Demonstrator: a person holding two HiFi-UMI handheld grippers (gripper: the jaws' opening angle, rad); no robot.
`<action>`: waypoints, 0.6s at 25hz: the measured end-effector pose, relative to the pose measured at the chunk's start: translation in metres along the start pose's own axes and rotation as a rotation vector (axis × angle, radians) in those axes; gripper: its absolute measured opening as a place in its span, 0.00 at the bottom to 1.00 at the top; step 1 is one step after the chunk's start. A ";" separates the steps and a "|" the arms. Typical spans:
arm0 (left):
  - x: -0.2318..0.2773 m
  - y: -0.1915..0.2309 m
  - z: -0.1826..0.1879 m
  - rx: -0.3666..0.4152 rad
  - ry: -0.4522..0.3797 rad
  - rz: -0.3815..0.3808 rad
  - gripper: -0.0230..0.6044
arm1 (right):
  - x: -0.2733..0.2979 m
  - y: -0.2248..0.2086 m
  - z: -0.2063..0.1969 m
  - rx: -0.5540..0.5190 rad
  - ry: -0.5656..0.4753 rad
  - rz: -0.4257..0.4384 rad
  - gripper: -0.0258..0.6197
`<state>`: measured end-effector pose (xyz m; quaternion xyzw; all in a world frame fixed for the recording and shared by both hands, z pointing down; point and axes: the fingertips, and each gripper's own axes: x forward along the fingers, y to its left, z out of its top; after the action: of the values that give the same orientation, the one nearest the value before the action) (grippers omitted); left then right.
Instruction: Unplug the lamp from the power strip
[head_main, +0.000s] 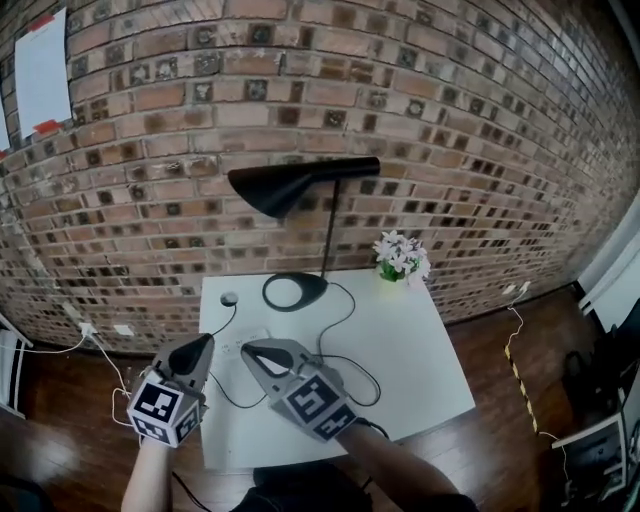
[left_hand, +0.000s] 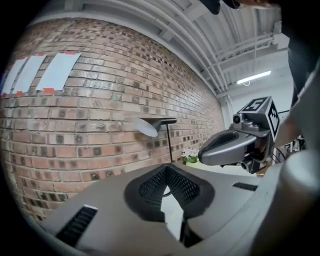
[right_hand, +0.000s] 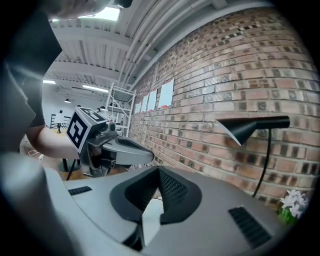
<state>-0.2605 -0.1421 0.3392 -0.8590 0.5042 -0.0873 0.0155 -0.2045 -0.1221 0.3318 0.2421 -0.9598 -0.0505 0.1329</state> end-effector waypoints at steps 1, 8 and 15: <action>0.007 -0.010 0.001 0.007 0.005 -0.023 0.02 | -0.009 -0.006 -0.004 0.008 0.003 -0.022 0.04; 0.056 -0.086 0.032 0.036 -0.021 -0.161 0.02 | -0.087 -0.055 -0.011 0.018 -0.018 -0.169 0.04; 0.096 -0.183 0.066 0.046 -0.039 -0.234 0.02 | -0.171 -0.087 -0.026 0.008 -0.042 -0.233 0.04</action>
<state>-0.0460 -0.1398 0.3084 -0.9129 0.3981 -0.0831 0.0347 -0.0127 -0.1178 0.3031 0.3513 -0.9280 -0.0666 0.1050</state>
